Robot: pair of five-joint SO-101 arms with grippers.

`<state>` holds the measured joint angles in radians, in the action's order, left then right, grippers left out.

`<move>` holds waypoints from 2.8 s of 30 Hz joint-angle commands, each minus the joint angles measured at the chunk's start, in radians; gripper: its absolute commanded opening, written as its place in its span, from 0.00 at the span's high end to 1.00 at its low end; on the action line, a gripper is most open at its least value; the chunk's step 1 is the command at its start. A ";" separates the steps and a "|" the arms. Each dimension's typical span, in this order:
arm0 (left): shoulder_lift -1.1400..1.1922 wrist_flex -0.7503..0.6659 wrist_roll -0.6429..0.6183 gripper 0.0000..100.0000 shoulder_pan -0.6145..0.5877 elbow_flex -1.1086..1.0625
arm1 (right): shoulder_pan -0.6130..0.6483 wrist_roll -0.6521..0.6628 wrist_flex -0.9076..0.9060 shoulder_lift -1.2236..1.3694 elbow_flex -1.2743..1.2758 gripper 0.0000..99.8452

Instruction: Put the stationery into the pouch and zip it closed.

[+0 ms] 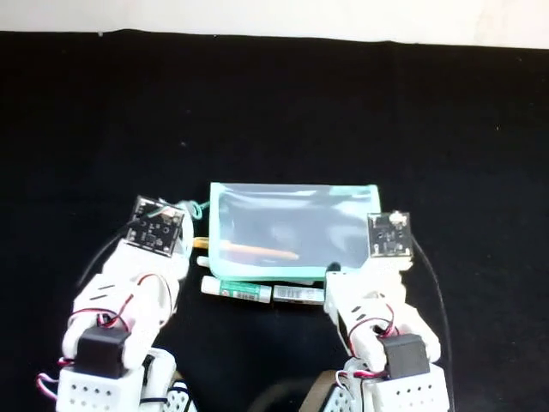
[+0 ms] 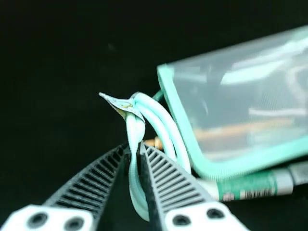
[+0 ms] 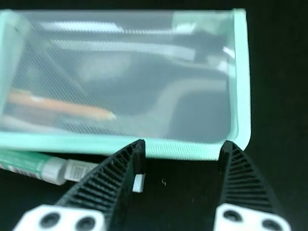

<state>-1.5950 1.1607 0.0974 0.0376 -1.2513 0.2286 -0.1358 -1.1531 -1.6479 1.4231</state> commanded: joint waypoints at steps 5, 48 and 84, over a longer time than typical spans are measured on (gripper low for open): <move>-0.001 -0.123 0.009 0.99 0.010 0.145 | 0.004 0.157 0.010 -0.007 -0.120 0.75; 0.651 -0.206 0.008 0.99 0.039 0.868 | 0.008 0.221 -0.323 0.638 -1.121 0.75; 1.432 0.181 0.008 0.99 0.407 1.853 | 0.073 0.135 -0.145 0.900 -1.296 0.75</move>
<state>-0.1634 1.3403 0.0974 0.4120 0.5240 0.3406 0.0023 -1.3203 -0.7457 0.1327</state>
